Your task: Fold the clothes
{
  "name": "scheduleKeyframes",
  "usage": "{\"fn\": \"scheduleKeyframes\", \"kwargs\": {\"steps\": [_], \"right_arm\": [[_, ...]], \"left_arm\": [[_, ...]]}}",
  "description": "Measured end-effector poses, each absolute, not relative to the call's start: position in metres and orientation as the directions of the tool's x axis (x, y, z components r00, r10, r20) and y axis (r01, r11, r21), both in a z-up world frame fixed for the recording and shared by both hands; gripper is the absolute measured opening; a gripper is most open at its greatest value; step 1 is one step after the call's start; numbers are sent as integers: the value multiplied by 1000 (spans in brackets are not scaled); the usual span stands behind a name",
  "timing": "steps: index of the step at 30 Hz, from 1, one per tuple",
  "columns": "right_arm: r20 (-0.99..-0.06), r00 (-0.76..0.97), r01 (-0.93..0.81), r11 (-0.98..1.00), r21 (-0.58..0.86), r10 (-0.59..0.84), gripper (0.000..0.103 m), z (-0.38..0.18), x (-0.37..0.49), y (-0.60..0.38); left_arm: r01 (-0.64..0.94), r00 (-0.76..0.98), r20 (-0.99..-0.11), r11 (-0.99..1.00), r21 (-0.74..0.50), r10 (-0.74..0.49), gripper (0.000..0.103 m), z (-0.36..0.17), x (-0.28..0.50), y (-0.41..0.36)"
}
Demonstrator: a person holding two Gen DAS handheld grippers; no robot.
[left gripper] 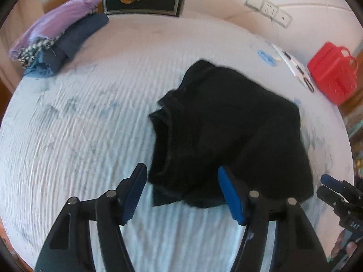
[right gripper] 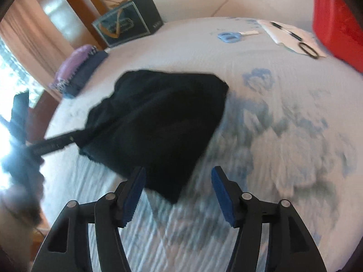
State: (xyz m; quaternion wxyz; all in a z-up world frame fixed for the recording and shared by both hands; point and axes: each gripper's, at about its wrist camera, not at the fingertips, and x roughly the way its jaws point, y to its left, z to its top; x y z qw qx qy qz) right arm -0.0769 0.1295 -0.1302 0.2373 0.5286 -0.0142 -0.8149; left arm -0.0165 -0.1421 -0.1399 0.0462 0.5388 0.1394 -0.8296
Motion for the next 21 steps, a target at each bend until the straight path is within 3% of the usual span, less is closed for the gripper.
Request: {"fn": "scheduleKeyframes", "kwargs": {"steps": [4, 5, 6, 7, 9, 10, 13, 16, 18, 21], "right_arm": [[-870, -348, 327, -915, 238, -350, 67, -144, -61, 118], [-872, -352, 328, -918, 225, -340, 67, -147, -62, 112], [-873, -363, 347, -917, 198, -326, 67, -150, -64, 102], [-873, -374, 365, -915, 171, -313, 67, -153, -65, 93], [-879, -386, 379, -917, 125, -279, 42, -153, -67, 81], [-880, -394, 375, -920, 112, -267, 34, -151, -66, 78], [-890, -388, 332, -937, 109, -241, 27, -151, -61, 85], [-935, -290, 332, -938, 103, -206, 27, -167, -51, 90], [-935, -265, 328, -934, 143, -236, 27, -161, -42, 98], [-870, -341, 262, -924, 277, -357, 30, -129, -42, 120]], "left_arm": [[208, -359, -926, -957, -203, 118, 64, -162, -27, -155], [197, -345, -929, -958, -210, 132, 47, -167, -30, -156], [183, -346, -928, -961, -208, 135, 43, -167, -32, -154], [176, -348, -927, -961, -211, 139, 26, -164, -31, -154], [163, -353, -924, -963, -217, 149, 19, -159, -30, -152], [156, -355, -922, -963, -220, 153, 18, -156, -29, -152], [146, -340, -926, -964, -223, 163, 18, -158, -27, -153], [163, -322, -928, -955, -248, 186, 21, -168, -23, -163], [170, -345, -914, -943, -285, 214, 31, -152, -16, -169], [149, -429, -880, -945, -293, 205, 40, -115, -7, -171]]}}
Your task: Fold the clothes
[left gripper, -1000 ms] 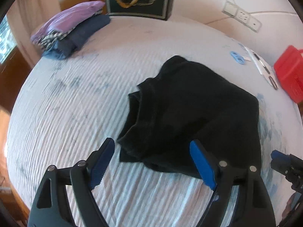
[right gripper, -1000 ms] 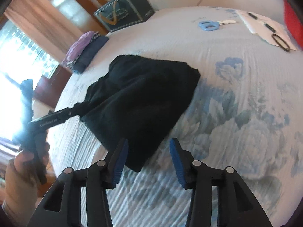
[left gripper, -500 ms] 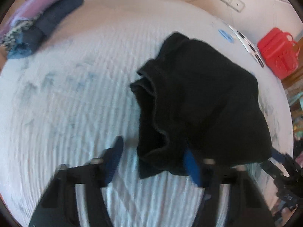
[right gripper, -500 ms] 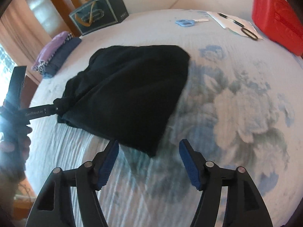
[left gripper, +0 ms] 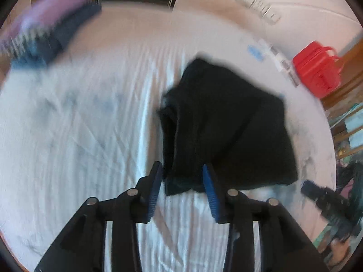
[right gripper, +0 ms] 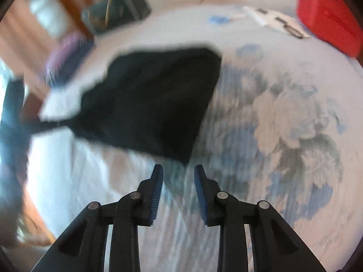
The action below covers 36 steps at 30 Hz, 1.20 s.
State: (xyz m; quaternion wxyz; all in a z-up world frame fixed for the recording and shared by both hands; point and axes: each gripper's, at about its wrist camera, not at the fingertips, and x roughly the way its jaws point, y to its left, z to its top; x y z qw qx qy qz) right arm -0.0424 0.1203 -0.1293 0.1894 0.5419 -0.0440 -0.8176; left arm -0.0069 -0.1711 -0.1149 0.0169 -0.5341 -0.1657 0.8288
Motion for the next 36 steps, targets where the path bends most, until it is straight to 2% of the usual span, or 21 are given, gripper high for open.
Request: {"fn": "scheduleKeyframes", "kwargs": {"steps": [1, 3, 4, 5, 6, 8, 9, 11, 15, 20, 23, 26, 28, 29, 31, 32, 34, 36], "right_arm": [[-840, -360, 242, -910, 337, -406, 30, -124, -49, 123], [-801, -373, 214, -883, 417, -468, 30, -123, -64, 123], [-791, -370, 203, -874, 442, -487, 27, -126, -72, 120], [-783, -365, 195, -864, 464, -503, 19, -129, -80, 116], [-792, -347, 199, -865, 460, -501, 16, -136, -85, 109], [-812, -310, 208, -868, 450, -495, 13, -149, -96, 94], [-840, -288, 205, -887, 415, -460, 11, -159, -97, 91], [-877, -231, 187, -904, 384, -421, 0, -180, -97, 89], [-871, -156, 171, -882, 440, -465, 0, -186, -93, 104], [-846, -303, 193, -898, 396, -439, 3, -148, -126, 116], [-821, -370, 157, -900, 406, -435, 3, -146, -159, 120], [-813, -347, 160, -884, 439, -467, 3, -160, -185, 110], [-869, -328, 147, -929, 340, -370, 3, -175, -196, 104], [-871, -324, 125, -930, 347, -369, 0, -180, -197, 109], [-876, -316, 84, -930, 357, -365, 0, -190, -197, 119], [-881, -323, 75, -937, 341, -346, 3, -186, -192, 122], [-866, -364, 117, -939, 323, -343, 5, -170, -174, 121], [-831, -369, 146, -909, 390, -416, 6, -161, -150, 122]], "left_arm": [[140, -455, -866, -944, -300, 208, 45, -107, -8, -169], [111, -481, -846, -941, -318, 229, 45, -103, -22, -163], [100, -475, -853, -949, -298, 218, 45, -107, -34, -154], [84, -464, -860, -956, -281, 212, 45, -112, -43, -147], [72, -456, -865, -960, -272, 211, 45, -118, -49, -143], [69, -422, -890, -972, -223, 174, 34, -137, -63, -134], [84, -392, -907, -975, -204, 156, 34, -148, -68, -137], [126, -346, -933, -981, -151, 99, 32, -167, -77, -148], [155, -355, -925, -967, -202, 136, 32, -147, -88, -166], [69, -437, -878, -965, -251, 197, 33, -111, -135, -152], [28, -407, -887, -967, -252, 219, 33, -123, -176, -137], [46, -375, -912, -980, -196, 165, 33, -143, -201, -138], [75, -367, -915, -976, -206, 165, 36, -153, -205, -147], [89, -363, -918, -974, -208, 163, 37, -157, -207, -152], [101, -359, -922, -976, -192, 144, 38, -155, -202, -155], [105, -361, -922, -976, -191, 141, 38, -152, -198, -156], [120, -385, -912, -972, -203, 143, 38, -141, -178, -157], [125, -414, -897, -967, -224, 155, 38, -130, -148, -155]]}}
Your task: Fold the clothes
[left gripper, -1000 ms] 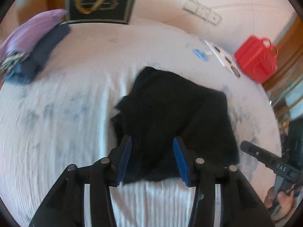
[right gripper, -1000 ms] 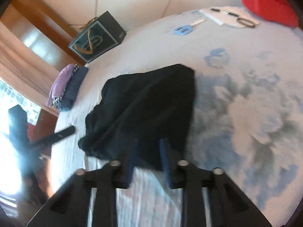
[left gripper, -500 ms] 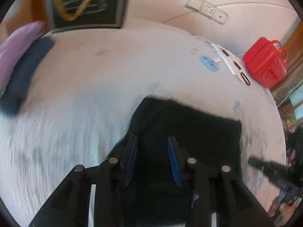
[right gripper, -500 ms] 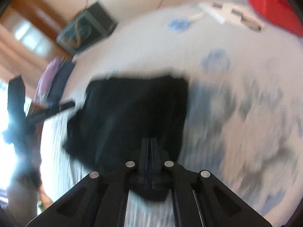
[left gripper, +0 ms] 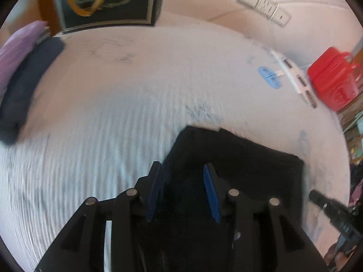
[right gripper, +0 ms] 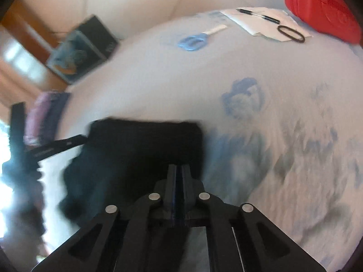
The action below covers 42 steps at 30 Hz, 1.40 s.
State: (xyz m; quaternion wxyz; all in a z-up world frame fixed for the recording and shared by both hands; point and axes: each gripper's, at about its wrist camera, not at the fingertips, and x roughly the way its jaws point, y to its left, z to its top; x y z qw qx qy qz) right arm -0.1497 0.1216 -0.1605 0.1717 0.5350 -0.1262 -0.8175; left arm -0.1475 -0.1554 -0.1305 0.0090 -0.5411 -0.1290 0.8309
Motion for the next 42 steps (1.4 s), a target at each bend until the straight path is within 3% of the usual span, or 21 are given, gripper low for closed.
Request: {"fn": "scheduleKeyframes", "kwargs": {"steps": [4, 8, 9, 10, 11, 16, 18, 20, 22, 23, 33, 39, 42], "right_arm": [[-805, -338, 211, -873, 440, -487, 6, -163, -110, 109], [-846, -260, 220, -882, 417, -465, 6, -182, -93, 101], [-851, -251, 217, -884, 415, -461, 6, -186, -90, 103], [-851, -251, 214, -884, 416, -461, 5, -186, -88, 105], [-858, -248, 219, -888, 404, -451, 5, -185, -86, 106], [-875, -242, 228, -901, 369, -419, 6, -174, -69, 113], [-870, -255, 213, -902, 375, -422, 14, -169, -64, 120], [-866, -281, 215, -906, 364, -414, 40, -162, -62, 122], [-862, -310, 220, -913, 345, -400, 61, -156, -61, 125], [-857, -321, 213, -912, 350, -404, 66, -154, -61, 127], [-808, -389, 171, -897, 408, -442, 67, -157, -91, 130], [-797, -404, 166, -893, 418, -449, 67, -166, -126, 122], [-812, -392, 170, -902, 397, -432, 56, -174, -140, 117]], "left_arm": [[109, -405, -903, -973, -201, 141, 38, -130, -84, -146], [117, -335, -938, -984, -136, 90, 40, -158, -48, -147], [126, -331, -939, -982, -138, 89, 42, -162, -41, -151], [133, -329, -941, -983, -125, 76, 55, -163, -36, -154], [140, -327, -943, -984, -115, 64, 61, -164, -30, -158], [147, -368, -928, -982, -122, 60, 62, -151, -14, -159], [146, -404, -913, -982, -117, 49, 62, -143, -7, -155], [156, -410, -910, -978, -139, 64, 62, -141, -5, -154], [176, -407, -911, -973, -147, 64, 62, -143, -8, -154], [189, -403, -913, -971, -147, 60, 62, -146, -12, -155], [214, -420, -903, -957, -193, 88, 62, -170, -30, -143], [198, -422, -906, -971, -138, 43, 62, -177, -43, -132], [195, -412, -911, -974, -117, 27, 62, -180, -48, -128]]}}
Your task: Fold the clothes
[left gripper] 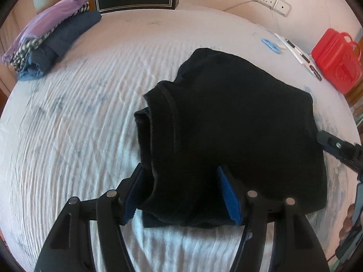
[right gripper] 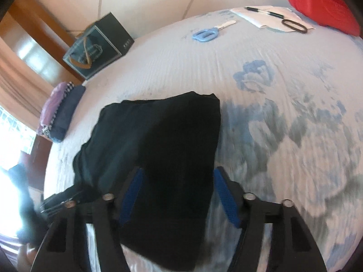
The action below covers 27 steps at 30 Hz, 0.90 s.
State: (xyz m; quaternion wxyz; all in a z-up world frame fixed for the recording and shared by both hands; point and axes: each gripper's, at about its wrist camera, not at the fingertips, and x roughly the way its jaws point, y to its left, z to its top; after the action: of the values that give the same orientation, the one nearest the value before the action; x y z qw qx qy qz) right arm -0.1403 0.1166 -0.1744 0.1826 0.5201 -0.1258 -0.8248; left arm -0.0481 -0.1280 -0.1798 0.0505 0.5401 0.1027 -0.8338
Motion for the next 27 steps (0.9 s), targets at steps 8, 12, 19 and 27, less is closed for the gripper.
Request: {"fn": "scheduleKeyframes", "kwargs": {"steps": [8, 12, 19, 27], "right_arm": [[-822, -400, 158, -914, 373, -405, 56, -187, -160, 112], [-828, -374, 195, -908, 371, -418, 36, -186, -166, 103], [-856, -320, 226, -910, 348, -407, 21, -189, -172, 93], [-874, -296, 242, -916, 320, -384, 21, -188, -176, 88]], "left_arm": [[151, -393, -919, -983, -106, 38, 62, -187, -64, -125], [137, -356, -932, -982, -130, 74, 41, -186, -74, -124], [131, -358, -925, -974, -186, 129, 26, -187, -75, -111], [108, -367, -919, -974, -197, 145, 26, -188, -84, -102]]}}
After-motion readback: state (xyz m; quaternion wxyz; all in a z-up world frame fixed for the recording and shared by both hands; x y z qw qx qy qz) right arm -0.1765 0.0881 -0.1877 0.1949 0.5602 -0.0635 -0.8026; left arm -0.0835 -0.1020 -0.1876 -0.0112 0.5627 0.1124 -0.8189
